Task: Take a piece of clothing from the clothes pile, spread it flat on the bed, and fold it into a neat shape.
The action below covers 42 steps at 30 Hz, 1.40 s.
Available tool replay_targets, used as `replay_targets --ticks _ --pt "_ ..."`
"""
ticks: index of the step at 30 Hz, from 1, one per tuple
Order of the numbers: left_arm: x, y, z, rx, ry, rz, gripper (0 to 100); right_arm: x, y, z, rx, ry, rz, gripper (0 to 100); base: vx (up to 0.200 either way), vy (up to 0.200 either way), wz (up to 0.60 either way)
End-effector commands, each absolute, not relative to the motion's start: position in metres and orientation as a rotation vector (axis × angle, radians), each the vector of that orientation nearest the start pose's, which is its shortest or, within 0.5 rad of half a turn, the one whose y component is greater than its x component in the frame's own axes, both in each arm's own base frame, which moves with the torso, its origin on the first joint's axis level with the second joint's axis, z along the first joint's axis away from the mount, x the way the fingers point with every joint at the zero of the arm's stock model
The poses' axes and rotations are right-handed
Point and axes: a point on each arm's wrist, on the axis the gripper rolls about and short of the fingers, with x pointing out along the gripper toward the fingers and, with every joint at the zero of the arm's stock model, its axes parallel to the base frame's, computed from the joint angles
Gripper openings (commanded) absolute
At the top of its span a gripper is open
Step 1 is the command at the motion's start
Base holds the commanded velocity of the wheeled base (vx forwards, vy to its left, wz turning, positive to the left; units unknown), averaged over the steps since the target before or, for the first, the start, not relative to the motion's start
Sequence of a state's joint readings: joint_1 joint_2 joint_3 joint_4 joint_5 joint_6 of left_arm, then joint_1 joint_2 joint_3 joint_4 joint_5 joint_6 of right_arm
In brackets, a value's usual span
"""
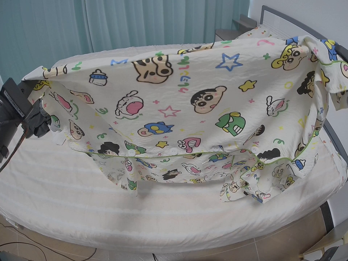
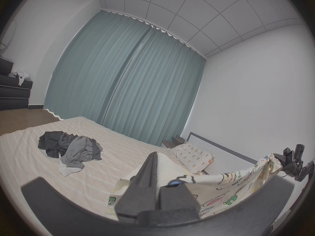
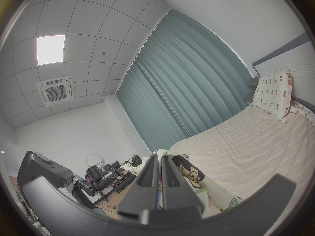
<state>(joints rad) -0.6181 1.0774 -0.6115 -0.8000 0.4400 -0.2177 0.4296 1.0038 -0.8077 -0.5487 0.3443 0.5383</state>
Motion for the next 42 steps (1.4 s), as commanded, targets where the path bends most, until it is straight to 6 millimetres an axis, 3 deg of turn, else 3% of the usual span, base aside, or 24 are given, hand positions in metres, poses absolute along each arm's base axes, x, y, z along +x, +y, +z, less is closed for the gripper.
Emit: replay_targets --ticks 1,12,23,32,42 --pt "0.117 -0.072 0.288 -0.392 -0.284 -0.209 0 0.097 0.054 0.331 0.513 -0.165 0.881 0 -0.200 0.000 0.00" --pt "0.089 -0.052 0.296 -0.437 -0.363 -0.221 0 0.080 0.047 0.331 0.498 -0.162 0.930 0 -0.055 0.000 0.00" --pt "0.082 -0.047 0.296 -0.439 -0.367 -0.222 0 0.086 0.049 0.338 0.497 -0.149 0.928 0 0.000 0.000 0.00" --pt "0.090 -0.052 0.257 -0.341 -0.191 -0.200 0 0.101 0.053 0.309 0.500 0.003 0.866 0 0.000 0.000 0.00" --pt "0.110 -0.065 0.237 -0.279 -0.082 -0.179 0 0.128 0.056 0.294 0.487 0.079 0.793 0 0.000 0.000 0.00"
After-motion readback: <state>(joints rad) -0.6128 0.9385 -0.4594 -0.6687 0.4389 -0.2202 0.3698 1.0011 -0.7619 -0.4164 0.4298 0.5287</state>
